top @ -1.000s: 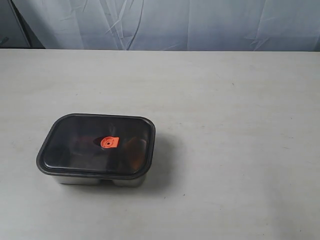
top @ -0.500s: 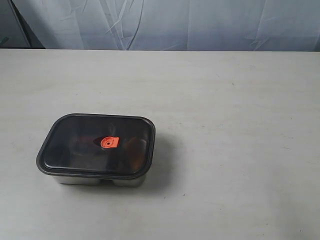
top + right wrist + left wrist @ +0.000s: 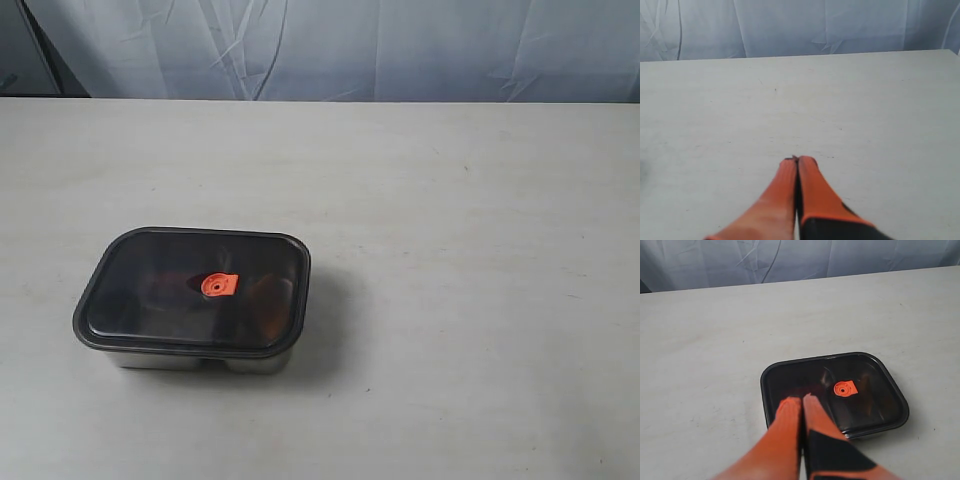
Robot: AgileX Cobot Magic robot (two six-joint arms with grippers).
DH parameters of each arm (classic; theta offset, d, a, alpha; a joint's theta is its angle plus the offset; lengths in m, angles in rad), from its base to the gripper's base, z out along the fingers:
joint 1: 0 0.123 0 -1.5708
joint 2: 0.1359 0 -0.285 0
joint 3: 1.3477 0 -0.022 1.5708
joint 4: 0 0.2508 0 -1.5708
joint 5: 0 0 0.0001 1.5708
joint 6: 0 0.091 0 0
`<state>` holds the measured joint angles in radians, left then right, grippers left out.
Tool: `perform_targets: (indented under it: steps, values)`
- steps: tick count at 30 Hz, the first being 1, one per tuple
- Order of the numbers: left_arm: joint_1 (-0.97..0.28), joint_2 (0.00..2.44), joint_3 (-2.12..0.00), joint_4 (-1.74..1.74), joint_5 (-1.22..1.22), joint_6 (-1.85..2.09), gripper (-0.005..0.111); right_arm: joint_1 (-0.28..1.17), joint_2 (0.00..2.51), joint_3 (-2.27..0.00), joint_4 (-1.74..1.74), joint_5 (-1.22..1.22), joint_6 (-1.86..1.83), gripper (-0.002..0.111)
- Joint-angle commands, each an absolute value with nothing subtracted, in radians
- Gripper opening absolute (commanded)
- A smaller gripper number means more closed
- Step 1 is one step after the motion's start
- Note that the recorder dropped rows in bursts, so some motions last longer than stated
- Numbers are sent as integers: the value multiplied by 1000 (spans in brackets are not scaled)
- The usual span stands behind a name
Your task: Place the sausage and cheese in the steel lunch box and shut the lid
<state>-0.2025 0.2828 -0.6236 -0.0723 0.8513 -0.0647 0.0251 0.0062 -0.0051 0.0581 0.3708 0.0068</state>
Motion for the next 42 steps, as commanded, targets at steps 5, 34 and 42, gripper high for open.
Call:
perform_targets:
  steps: [5,34,42]
  values:
    - [-202,275,-618,-64,844,-69,0,20,0,0,65,355,0,-1]
    - [-161,273,-226,-12,214,-67,0,20,0,0,65,355,0,-1]
    - [42,61,-84,-54,263,-69,0,20,0,0,65,355,0,-1]
